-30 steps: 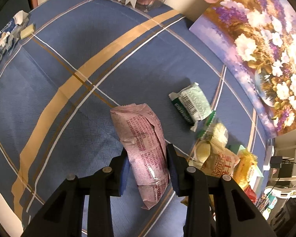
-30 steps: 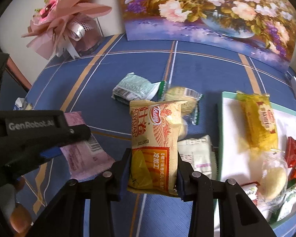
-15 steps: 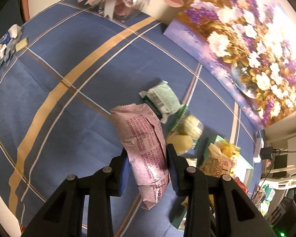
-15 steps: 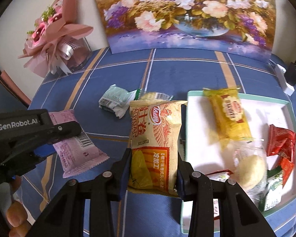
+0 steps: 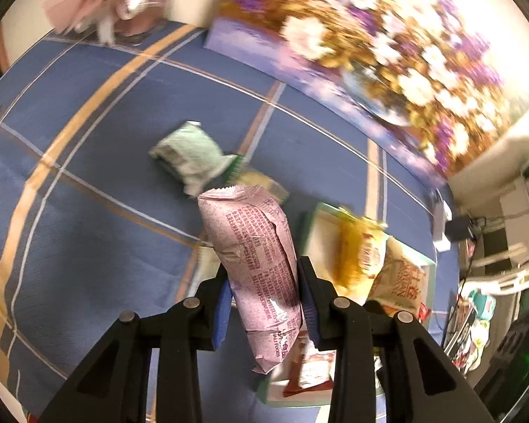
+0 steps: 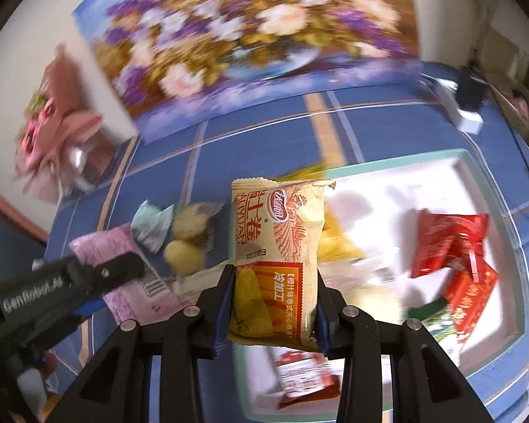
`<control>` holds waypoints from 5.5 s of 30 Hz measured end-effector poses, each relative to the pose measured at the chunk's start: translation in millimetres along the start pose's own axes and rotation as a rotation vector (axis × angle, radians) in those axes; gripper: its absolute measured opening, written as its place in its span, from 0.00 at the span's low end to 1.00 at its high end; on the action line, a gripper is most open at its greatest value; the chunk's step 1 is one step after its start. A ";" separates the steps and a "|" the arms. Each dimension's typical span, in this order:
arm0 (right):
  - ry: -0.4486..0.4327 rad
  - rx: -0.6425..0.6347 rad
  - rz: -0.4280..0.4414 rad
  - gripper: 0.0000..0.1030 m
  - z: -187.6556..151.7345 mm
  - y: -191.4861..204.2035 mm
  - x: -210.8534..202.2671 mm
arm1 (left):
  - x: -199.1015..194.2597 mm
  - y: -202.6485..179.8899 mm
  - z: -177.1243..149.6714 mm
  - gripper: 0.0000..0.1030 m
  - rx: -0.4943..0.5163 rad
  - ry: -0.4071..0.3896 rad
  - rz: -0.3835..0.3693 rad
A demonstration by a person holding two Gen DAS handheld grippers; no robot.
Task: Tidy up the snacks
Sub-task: 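Carry both snacks over the white tray and open both tools to drop them, then withdraw both open tools from the tray, then lower the left tool onto the white cream-filled packet and grasp it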
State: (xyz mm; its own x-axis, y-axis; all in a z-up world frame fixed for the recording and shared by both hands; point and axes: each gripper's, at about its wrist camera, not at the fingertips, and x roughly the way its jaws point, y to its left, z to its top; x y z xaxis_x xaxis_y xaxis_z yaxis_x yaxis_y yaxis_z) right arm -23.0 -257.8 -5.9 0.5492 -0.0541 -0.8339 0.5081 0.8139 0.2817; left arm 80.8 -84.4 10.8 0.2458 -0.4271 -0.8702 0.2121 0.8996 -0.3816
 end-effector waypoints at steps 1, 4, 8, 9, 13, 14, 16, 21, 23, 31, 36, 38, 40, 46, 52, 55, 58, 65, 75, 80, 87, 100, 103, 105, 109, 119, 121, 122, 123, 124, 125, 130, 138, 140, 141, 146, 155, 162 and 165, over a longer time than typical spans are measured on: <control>-0.005 0.025 0.000 0.40 2.4 -10.1 -2.3 | 2.5 -4.6 -1.0 0.36 0.010 0.004 -0.007; -0.020 0.079 -0.004 0.40 7.8 -33.9 -9.2 | 10.3 -17.0 -3.8 0.36 0.038 0.014 -0.023; -0.038 0.135 -0.007 0.40 12.8 -59.1 -15.0 | 18.7 -34.5 -6.4 0.36 0.086 0.015 -0.030; -0.039 0.140 -0.010 0.40 13.2 -62.5 -15.3 | 20.3 -37.8 -7.6 0.36 0.099 0.014 -0.030; -0.039 0.168 -0.019 0.40 14.3 -77.9 -14.1 | 30.0 -51.8 -13.5 0.36 0.143 0.015 -0.021; -0.036 0.174 -0.018 0.40 14.2 -80.3 -13.0 | 32.2 -54.0 -15.1 0.36 0.149 0.018 -0.023; -0.032 0.180 -0.020 0.40 13.2 -84.0 -11.0 | 36.6 -58.2 -17.0 0.36 0.161 0.019 -0.024; -0.027 0.179 -0.025 0.40 13.7 -86.6 -7.2 | 46.0 -71.6 -22.7 0.36 0.211 0.016 -0.012; -0.023 0.176 -0.032 0.40 13.8 -87.0 -5.3 | 50.4 -76.0 -24.8 0.36 0.225 0.021 -0.014; -0.011 0.189 -0.046 0.40 14.9 -93.4 -0.2 | 62.4 -84.0 -31.3 0.36 0.245 0.041 -0.017; -0.008 0.200 -0.056 0.42 15.3 -98.2 -0.7 | 61.9 -85.5 -31.4 0.38 0.231 0.050 -0.025; -0.005 0.204 -0.057 0.42 15.4 -99.2 -0.8 | 60.8 -85.1 -30.7 0.44 0.230 0.048 -0.020; -0.002 0.204 -0.067 0.44 15.7 -100.0 -0.6 | 59.0 -84.5 -29.8 0.54 0.228 0.051 -0.020; 0.002 0.205 -0.082 0.47 13.5 -100.7 1.1 | 47.2 -81.5 -26.5 0.59 0.207 0.046 -0.015; 0.007 0.178 -0.116 0.64 10.9 -94.3 1.1 | 37.8 -75.6 -25.9 0.78 0.190 0.034 0.049; 0.004 0.160 -0.128 0.70 8.8 -90.4 -0.4 | 34.6 -70.1 -26.2 0.81 0.186 0.019 0.095; -0.003 0.134 -0.139 0.74 6.8 -84.6 -3.5 | 34.3 -63.4 -25.6 0.81 0.178 0.018 0.122; -0.016 0.090 -0.165 0.83 -0.5 -73.1 -10.2 | 31.8 -45.3 -25.0 0.91 0.147 0.011 0.173; -0.013 0.057 -0.196 0.99 -19.2 -63.1 -20.1 | 20.2 -31.6 -32.7 0.98 0.148 0.001 0.224; 0.005 0.047 -0.223 1.00 -29.0 -59.9 -20.5 | 12.3 -21.6 -34.4 0.98 0.119 0.010 0.237; 0.006 0.005 -0.245 1.00 -40.0 -49.2 -25.3 | -4.3 -8.9 -32.4 0.98 0.085 -0.035 0.266; 0.040 -0.014 -0.240 1.00 -49.6 -19.7 -21.2 | -10.8 18.3 -29.4 0.98 0.060 -0.019 0.368; 0.047 -0.018 -0.232 1.00 -50.3 -10.1 -16.9 | -3.8 30.2 -28.2 0.98 0.054 0.022 0.437; 0.053 -0.020 -0.222 1.00 -51.0 -4.5 -13.6 | -0.2 39.7 -27.2 0.98 0.036 0.050 0.447; 0.071 -0.042 -0.188 1.00 -53.6 11.5 -3.9 | 1.4 56.8 -23.7 0.98 -0.008 0.071 0.443; 0.095 -0.062 -0.127 1.00 -55.9 37.2 13.5 | -0.3 85.2 -11.6 0.98 -0.070 0.067 0.451; 0.096 -0.063 -0.111 1.00 -55.6 41.4 16.5 | -0.2 89.2 -9.5 0.98 -0.077 0.066 0.452; 0.097 -0.064 -0.104 1.00 -55.6 43.9 18.3 | 0.7 91.1 -8.3 0.98 -0.078 0.065 0.452; 0.099 -0.064 -0.099 1.00 -55.6 45.0 19.8 | 1.1 92.1 -7.6 0.98 -0.078 0.062 0.451; 0.106 -0.066 -0.088 1.00 -55.8 47.5 22.9 | 1.8 93.4 -6.6 0.98 -0.076 0.061 0.449; 0.111 -0.068 -0.081 1.00 -55.9 49.0 25.4 | 3.2 94.0 -5.6 0.98 -0.073 0.058 0.445; 0.120 -0.088 -0.090 1.00 -54.8 53.0 34.8 | 14.9 94.2 -2.8 0.98 -0.068 0.066 0.424; 0.107 -0.088 -0.129 1.00 -41.9 42.6 42.4 | 40.3 78.4 1.5 0.98 -0.031 0.090 0.363; 0.101 -0.090 -0.142 1.00 -38.9 40.2 42.7 | 43.7 73.7 2.2 0.98 -0.025 0.091 0.348; 0.097 -0.089 -0.150 1.00 -37.1 38.2 43.0 | 46.4 70.3 2.6 0.98 -0.022 0.093 0.335; 0.075 -0.078 -0.176 1.00 -26.8 23.9 39.6 | 59.8 48.7 2.1 0.98 0.001 0.100 0.295; 0.044 -0.107 -0.230 1.00 -20.6 18.8 29.3 | 83.1 19.9 -0.9 0.98 0.034 0.131 0.220; 0.030 -0.101 -0.281 1.00 -17.6 8.4 20.2 | 95.9 9.5 -5.7 0.98 0.015 0.159 0.177; 0.032 -0.100 -0.297 1.00 -17.5 4.1 19.6 | 102.0 3.2 -7.9 0.98 0.021 0.167 0.178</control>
State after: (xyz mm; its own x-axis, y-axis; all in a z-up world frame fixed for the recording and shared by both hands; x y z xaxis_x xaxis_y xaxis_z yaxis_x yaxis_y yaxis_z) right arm -21.8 -245.4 -29.4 0.3645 -0.2813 -0.8877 0.5748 0.8179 -0.0231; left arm 99.1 -124.3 -81.7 0.1215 -0.2396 -0.9632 0.1993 0.9565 -0.2128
